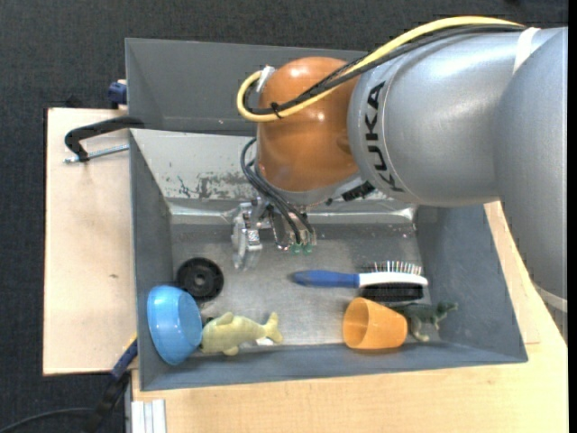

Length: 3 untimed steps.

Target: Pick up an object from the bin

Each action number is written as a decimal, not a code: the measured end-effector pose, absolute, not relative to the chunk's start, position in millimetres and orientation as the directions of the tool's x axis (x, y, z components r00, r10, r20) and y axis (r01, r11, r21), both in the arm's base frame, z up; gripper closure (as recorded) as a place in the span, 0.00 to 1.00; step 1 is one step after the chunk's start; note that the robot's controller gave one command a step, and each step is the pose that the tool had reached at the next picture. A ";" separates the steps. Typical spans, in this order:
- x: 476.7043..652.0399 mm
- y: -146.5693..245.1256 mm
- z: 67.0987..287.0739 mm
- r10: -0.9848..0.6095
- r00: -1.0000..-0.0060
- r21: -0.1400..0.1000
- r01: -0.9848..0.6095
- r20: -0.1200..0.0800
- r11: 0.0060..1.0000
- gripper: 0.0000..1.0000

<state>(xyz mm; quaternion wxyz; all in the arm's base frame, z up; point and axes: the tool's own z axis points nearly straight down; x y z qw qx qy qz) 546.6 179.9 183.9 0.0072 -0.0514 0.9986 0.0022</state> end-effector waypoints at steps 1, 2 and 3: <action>544.8 179.4 178.6 -0.102 -0.995 0.002 -0.102 -0.005 0.995 0.00; 508.6 213.1 73.6 -0.154 -0.988 0.003 -0.154 -0.019 0.988 0.00; 508.6 211.7 75.6 -0.151 -0.988 0.002 -0.151 -0.015 0.989 1.00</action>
Offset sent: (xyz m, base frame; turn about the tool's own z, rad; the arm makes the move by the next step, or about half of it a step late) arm 0.0000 0.0000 0.0000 0.0000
